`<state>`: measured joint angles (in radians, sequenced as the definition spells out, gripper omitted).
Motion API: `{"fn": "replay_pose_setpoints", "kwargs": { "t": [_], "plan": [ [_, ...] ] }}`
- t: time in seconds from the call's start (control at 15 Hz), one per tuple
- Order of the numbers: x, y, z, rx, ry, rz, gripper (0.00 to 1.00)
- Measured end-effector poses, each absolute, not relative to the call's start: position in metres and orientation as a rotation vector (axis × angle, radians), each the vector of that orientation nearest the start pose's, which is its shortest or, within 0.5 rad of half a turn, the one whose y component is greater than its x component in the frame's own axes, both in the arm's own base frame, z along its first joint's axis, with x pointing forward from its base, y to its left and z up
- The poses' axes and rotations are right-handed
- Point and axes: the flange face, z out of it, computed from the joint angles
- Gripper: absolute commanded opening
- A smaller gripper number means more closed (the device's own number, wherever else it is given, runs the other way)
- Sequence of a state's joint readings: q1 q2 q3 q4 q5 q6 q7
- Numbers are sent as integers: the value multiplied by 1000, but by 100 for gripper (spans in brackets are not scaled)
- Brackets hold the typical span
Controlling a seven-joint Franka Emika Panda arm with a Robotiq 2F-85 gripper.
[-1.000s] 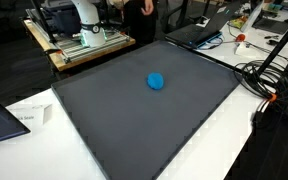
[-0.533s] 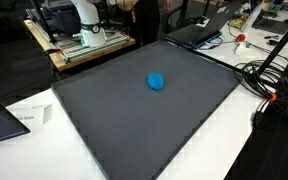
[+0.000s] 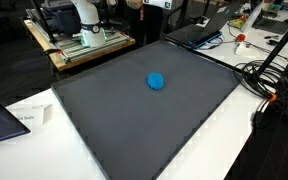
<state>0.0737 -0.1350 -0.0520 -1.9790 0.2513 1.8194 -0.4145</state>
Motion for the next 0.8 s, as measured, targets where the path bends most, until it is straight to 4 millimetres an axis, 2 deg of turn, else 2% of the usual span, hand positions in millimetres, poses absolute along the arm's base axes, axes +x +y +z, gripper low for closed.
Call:
{"fn": "replay_pose_setpoints", "kwargs": {
  "t": [0.13, 0.33, 0.53, 0.67, 0.8],
  "plan": [
    [533, 36, 507, -2906, -461, -168, 1],
    [552, 38, 467, -2992, -293, -318, 4],
    [560, 35, 424, -3056, -160, -277, 4],
    [562, 34, 418, -3059, -143, -268, 4],
    [562, 34, 421, -3059, -138, -277, 1]
  ]
}}
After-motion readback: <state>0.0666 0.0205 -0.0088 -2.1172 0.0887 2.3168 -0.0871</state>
